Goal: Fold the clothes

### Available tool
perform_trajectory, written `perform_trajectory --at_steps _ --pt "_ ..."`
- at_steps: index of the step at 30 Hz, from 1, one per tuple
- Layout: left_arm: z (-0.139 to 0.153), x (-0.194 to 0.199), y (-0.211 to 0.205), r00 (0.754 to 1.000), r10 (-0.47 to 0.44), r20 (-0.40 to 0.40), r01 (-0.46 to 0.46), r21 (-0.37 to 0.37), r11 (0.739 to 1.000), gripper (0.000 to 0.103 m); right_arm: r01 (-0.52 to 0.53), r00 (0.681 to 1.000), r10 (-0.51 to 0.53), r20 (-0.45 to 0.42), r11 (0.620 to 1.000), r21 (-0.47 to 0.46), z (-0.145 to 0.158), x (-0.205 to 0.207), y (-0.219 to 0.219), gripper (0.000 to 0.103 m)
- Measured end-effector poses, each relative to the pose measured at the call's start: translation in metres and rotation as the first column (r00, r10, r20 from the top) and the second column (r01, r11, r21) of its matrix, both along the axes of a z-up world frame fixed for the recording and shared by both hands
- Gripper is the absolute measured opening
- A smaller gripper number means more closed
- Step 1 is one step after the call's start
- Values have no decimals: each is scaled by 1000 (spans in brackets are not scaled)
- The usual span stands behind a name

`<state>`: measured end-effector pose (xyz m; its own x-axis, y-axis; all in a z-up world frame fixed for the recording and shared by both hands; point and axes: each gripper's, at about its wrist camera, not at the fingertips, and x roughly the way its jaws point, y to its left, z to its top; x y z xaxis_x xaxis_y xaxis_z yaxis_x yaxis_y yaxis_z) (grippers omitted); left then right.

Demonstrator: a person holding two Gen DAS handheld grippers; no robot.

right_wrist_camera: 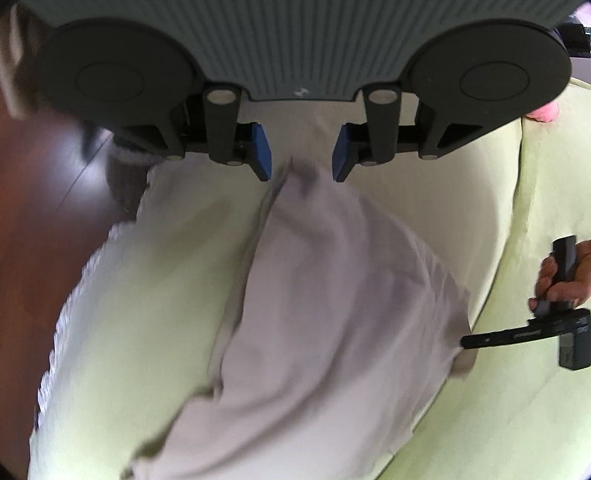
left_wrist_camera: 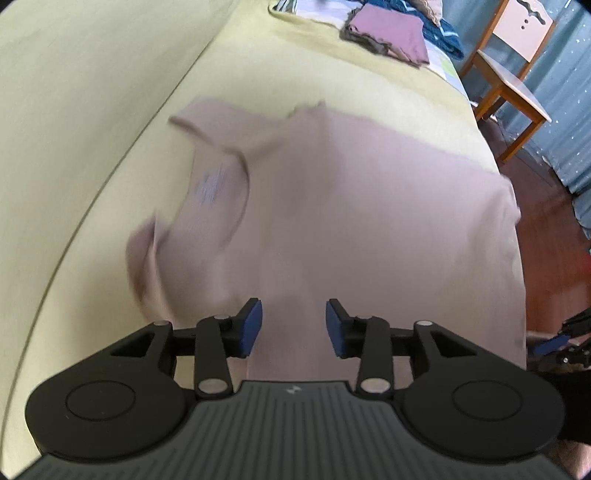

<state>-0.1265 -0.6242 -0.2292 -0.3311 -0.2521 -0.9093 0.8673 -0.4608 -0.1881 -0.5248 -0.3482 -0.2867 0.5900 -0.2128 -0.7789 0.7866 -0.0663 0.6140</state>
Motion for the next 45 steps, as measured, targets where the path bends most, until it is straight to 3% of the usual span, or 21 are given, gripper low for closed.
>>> perform_trajectory --at_steps 5,11,13,18,26,28,29,30,34,37,40,42,45 --pt "-4 25 19 998 59 33 -59 21 998 47 28 999 -28 16 1000 -6 -5 12 17 34" --pt "-11 38 25 995 101 -23 -101 25 995 47 22 999 -22 27 1000 -8 -15 25 13 37" --pt "-11 39 25 992 115 -44 -116 -14 993 47 7 1000 -6 17 1000 -20 -12 27 9 37" --pt "-3 50 12 983 174 -67 -180 -111 977 47 13 998 -21 -67 994 -105 9 25 6 37" --pt "-8 52 -48 976 217 -4 -216 -89 972 47 90 986 -109 -127 985 -145 21 41 -3 40" --pt "-12 50 -60 980 198 15 -196 -73 978 44 100 985 -118 -125 985 -139 20 44 -5 40" --pt "-13 49 -64 984 176 13 -175 -55 983 35 104 985 -121 -124 985 -136 20 46 -6 40" --pt "-14 48 -69 988 153 10 -153 -36 988 13 106 985 -122 -125 986 -133 20 48 -6 40" --pt "-18 48 -81 992 123 -7 -123 19 992 8 105 983 -120 -138 988 -112 17 54 -10 41" --pt "-12 72 -81 951 284 -122 -292 -47 955 4 99 982 -116 -149 989 -113 18 55 -14 41" --pt "-3 97 -72 875 425 -233 -461 -132 877 4 82 983 -102 -156 988 -127 21 54 -21 41" --pt "-3 108 -65 836 482 -263 -531 -165 831 4 68 983 -91 -163 988 -138 22 55 -26 41" --pt "-6 110 -51 836 504 -216 -546 -244 801 4 59 982 -84 -170 987 -147 22 53 -31 41"
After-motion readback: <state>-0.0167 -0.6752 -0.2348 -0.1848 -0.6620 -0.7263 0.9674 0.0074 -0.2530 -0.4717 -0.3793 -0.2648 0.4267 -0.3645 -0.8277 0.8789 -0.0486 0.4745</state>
